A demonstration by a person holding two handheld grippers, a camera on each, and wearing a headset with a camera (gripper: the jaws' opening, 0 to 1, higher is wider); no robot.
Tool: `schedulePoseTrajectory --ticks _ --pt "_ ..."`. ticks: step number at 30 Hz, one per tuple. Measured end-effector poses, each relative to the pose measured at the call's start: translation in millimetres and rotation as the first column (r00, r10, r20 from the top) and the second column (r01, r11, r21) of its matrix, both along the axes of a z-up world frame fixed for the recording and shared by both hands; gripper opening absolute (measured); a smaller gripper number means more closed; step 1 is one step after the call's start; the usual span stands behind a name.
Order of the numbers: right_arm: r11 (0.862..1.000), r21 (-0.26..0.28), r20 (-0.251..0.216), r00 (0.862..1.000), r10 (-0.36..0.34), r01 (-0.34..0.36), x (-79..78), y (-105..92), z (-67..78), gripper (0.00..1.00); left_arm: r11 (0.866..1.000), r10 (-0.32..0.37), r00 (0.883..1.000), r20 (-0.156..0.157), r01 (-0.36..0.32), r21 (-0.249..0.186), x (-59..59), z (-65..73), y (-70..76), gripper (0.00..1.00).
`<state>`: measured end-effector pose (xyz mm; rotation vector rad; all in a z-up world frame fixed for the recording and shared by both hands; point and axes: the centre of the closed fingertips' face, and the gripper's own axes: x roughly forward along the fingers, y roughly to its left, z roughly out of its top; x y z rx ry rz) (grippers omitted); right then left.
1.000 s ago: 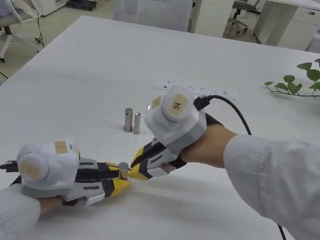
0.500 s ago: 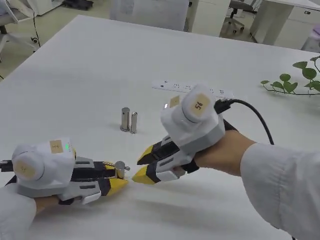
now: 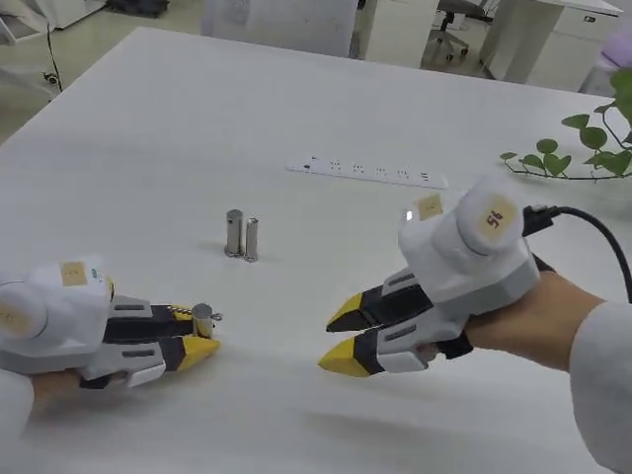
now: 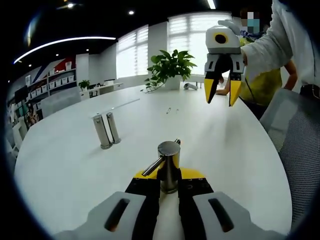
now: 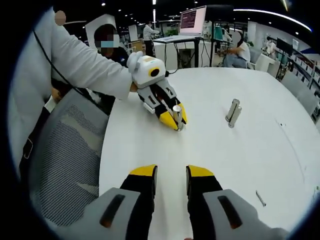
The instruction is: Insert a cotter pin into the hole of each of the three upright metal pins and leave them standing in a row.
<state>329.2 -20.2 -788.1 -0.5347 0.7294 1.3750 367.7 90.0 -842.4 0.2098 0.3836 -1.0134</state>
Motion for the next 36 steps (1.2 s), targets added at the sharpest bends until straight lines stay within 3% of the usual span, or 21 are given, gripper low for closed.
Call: schedulePoseTrajectory --ticks 6,19,30,36 --pt "1.000 0.004 -0.002 1.000 -0.027 0.027 1.8 -9.7 0.0 0.25 1.000 0.008 1.000 -0.005 -0.008 0.009 -0.3 -0.3 6.6 0.11" --pt "0.998 0.025 -0.006 0.999 -0.049 0.049 5.0 -8.3 -0.7 0.27 1.000 0.020 1.000 -0.004 -0.020 0.015 -0.1 -1.5 8.3 0.13" --pt "0.986 0.092 -0.004 0.990 -0.141 0.141 15.8 -17.7 -6.4 0.46 0.996 0.080 0.996 -0.029 -0.082 -0.044 -3.8 6.3 18.8 0.33" --pt "0.974 0.139 -0.003 0.983 -0.182 0.180 19.3 -22.8 -2.6 0.56 0.990 0.111 0.993 -0.041 -0.115 -0.083 -9.7 16.7 28.5 0.38"
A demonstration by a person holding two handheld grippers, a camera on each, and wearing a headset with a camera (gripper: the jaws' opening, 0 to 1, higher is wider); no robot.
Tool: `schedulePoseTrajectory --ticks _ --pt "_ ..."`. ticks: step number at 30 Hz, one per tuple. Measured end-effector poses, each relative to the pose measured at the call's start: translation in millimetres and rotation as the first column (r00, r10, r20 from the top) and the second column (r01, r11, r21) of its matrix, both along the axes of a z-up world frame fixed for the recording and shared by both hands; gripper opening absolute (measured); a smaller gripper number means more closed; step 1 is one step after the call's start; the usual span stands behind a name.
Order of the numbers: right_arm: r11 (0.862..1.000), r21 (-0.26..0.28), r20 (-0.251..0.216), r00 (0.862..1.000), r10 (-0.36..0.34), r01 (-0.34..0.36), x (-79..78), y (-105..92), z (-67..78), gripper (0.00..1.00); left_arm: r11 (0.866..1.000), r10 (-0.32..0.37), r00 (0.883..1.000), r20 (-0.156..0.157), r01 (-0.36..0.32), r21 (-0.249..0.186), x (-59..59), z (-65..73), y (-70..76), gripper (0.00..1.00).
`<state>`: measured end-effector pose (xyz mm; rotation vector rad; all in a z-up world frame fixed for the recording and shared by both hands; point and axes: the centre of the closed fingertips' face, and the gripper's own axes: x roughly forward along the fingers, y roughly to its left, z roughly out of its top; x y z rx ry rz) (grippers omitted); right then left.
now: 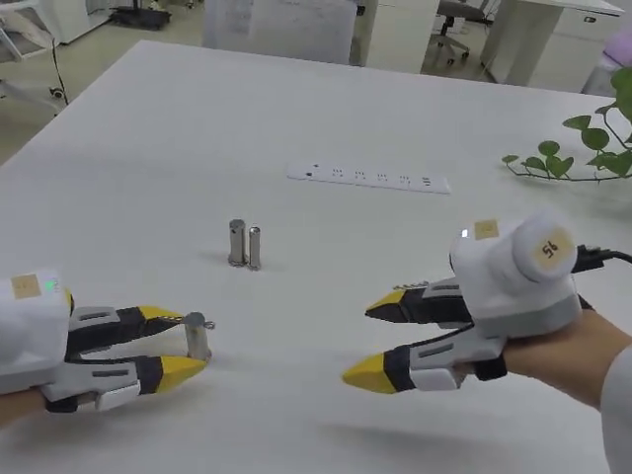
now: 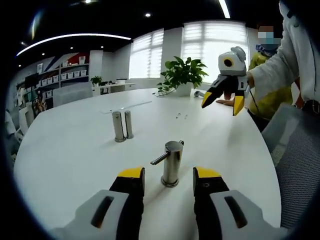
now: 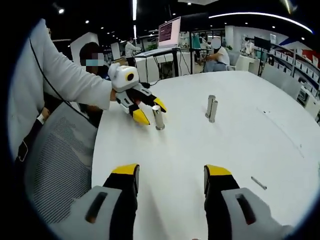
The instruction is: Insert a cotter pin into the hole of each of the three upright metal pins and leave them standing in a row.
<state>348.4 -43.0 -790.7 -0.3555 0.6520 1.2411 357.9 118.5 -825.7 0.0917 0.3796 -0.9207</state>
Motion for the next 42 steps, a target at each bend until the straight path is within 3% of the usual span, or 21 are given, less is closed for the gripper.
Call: schedulePoseTrajectory --ticks 11,20,31,42 --pt "0.997 0.068 0.000 0.999 -0.034 0.034 -7.4 -11.8 9.3 0.68 0.997 0.051 0.999 0.017 -0.050 -0.055 -9.2 30.1 16.3 0.41" --pt "0.992 0.105 0.003 0.997 -0.072 0.071 -13.7 -28.5 13.8 0.74 0.995 0.063 0.998 0.031 -0.061 -0.077 -17.0 51.1 18.0 0.43" --pt "0.983 0.149 0.017 0.993 -0.114 0.110 -23.5 -51.9 18.9 0.81 0.995 0.052 0.998 0.022 -0.049 -0.092 -26.3 62.5 10.6 0.49" --pt "0.977 0.166 0.046 0.989 -0.143 0.133 -34.1 -64.1 20.5 0.88 0.995 0.041 0.999 0.025 -0.039 -0.088 -26.1 68.5 2.4 0.50"
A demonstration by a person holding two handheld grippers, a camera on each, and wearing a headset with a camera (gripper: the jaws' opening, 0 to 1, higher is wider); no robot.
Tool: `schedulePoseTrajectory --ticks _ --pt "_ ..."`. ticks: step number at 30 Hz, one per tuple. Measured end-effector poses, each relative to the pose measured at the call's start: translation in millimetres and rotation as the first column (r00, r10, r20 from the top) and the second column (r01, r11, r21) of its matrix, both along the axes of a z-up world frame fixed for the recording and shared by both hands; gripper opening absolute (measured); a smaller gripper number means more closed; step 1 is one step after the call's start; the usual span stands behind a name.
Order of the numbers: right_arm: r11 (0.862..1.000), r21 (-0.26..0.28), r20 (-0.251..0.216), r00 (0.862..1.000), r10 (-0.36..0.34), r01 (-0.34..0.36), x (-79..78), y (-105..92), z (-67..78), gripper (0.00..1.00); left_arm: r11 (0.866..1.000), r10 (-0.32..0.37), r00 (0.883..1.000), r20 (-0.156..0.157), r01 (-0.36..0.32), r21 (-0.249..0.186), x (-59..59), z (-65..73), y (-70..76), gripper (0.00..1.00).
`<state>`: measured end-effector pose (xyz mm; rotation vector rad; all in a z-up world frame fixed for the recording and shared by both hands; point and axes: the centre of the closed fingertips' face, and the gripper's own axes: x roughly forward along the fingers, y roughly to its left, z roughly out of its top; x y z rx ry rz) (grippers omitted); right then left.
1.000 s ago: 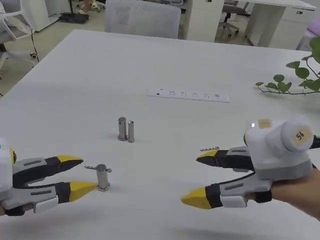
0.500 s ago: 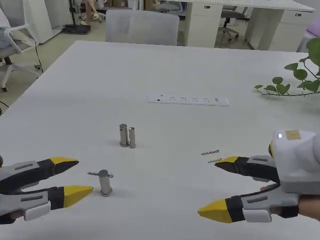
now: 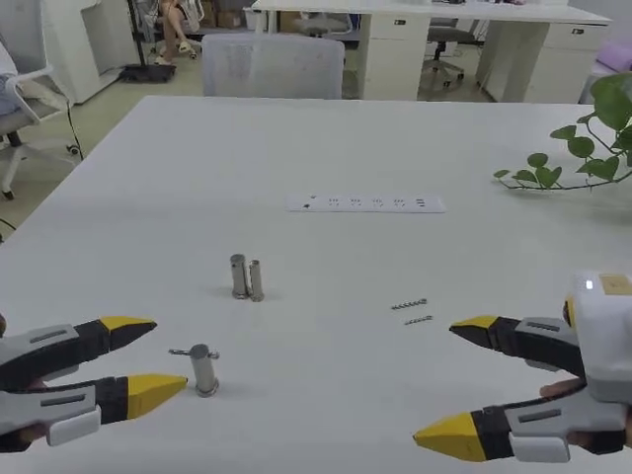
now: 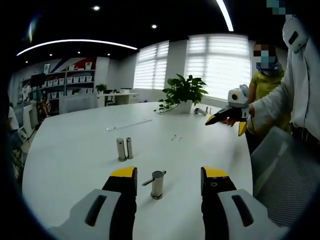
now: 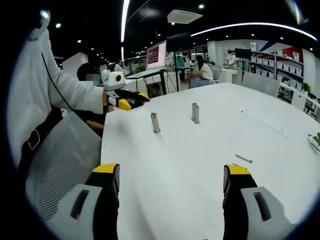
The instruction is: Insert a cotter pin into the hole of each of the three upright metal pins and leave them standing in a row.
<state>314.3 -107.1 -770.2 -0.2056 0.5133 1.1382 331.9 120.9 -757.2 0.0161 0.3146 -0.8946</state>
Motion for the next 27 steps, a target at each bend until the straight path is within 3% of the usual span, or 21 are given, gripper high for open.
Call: schedulePoseTrajectory --ticks 6,10,18,24,27 --pt "1.000 -0.003 -0.004 1.000 -0.005 0.005 -4.7 -3.9 -4.0 0.88 1.000 -0.002 1.000 0.007 0.002 0.001 4.6 6.8 -3.8 0.50" --pt "1.000 0.008 -0.009 1.000 -0.014 0.014 -3.7 -5.2 -3.0 0.88 1.000 0.001 1.000 0.009 -0.001 -0.006 15.3 12.6 -4.3 0.51" --pt "1.000 0.006 -0.011 1.000 -0.025 0.025 -0.7 -8.7 -1.6 0.88 1.000 0.006 0.999 0.039 -0.007 0.008 63.9 20.1 2.0 0.47" --pt "0.999 -0.002 -0.019 0.999 -0.042 0.042 3.5 -14.5 -3.0 0.88 0.998 -0.014 0.999 0.034 0.012 0.066 100.1 5.7 4.9 0.45" --pt "0.999 -0.005 -0.023 0.998 -0.052 0.052 5.7 -17.6 -2.6 0.88 0.997 -0.020 0.999 0.032 0.017 0.081 112.4 0.0 6.1 0.43"
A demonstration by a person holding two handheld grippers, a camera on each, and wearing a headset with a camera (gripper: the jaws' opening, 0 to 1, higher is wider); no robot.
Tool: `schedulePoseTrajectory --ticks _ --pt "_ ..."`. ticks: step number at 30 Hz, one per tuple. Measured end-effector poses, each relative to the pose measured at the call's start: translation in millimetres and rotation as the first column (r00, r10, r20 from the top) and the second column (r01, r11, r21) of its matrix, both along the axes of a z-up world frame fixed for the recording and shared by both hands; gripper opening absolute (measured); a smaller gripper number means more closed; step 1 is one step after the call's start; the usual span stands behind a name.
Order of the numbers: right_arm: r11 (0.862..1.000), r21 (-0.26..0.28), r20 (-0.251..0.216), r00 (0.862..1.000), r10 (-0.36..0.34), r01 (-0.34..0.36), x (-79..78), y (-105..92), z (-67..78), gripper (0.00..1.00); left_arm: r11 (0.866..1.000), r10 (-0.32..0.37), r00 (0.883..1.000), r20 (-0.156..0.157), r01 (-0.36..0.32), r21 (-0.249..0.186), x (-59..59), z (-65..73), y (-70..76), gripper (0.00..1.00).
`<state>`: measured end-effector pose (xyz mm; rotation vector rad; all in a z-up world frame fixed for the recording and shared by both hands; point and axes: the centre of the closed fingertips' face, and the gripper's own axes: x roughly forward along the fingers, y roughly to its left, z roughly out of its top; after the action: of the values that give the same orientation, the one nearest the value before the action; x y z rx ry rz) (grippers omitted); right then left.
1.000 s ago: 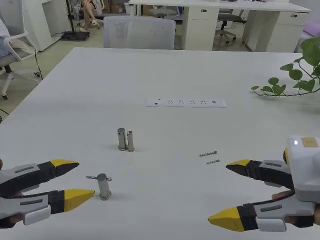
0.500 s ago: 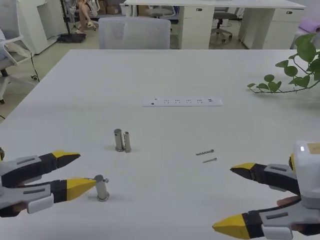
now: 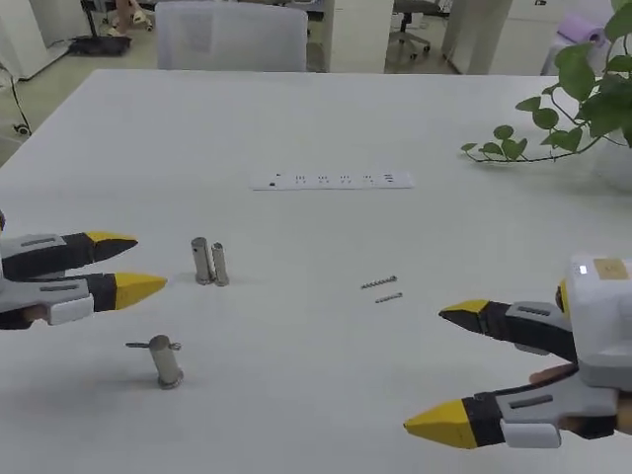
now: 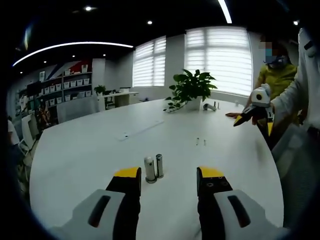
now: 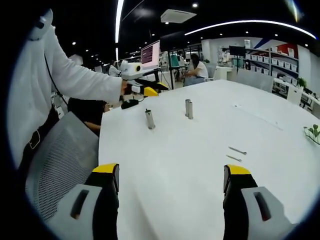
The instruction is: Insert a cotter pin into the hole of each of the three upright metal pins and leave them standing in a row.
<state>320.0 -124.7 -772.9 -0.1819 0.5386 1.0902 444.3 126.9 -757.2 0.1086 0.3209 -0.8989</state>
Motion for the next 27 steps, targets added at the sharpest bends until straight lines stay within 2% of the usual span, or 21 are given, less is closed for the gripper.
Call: schedulePoseTrajectory --ticks 5,15,20,27 --pt "1.000 -0.013 -0.003 1.000 -0.008 0.008 4.8 -7.1 -1.8 0.88 0.999 -0.026 0.999 -0.019 0.027 0.033 20.5 -13.9 -2.0 0.41" --pt "1.000 -0.025 -0.012 1.000 -0.013 0.013 10.8 -10.0 -2.3 0.88 0.990 -0.090 0.995 -0.038 0.093 0.101 50.0 -34.6 -11.0 0.39" --pt "1.000 -0.025 -0.014 1.000 -0.019 0.018 14.8 -11.4 -3.0 0.88 0.976 -0.145 0.989 -0.037 0.149 0.157 59.0 -39.2 -18.6 0.36" --pt "0.999 -0.032 -0.018 1.000 -0.025 0.025 16.0 -12.7 -3.8 0.88 0.944 -0.229 0.972 -0.054 0.235 0.230 62.9 -49.5 -30.2 0.33"
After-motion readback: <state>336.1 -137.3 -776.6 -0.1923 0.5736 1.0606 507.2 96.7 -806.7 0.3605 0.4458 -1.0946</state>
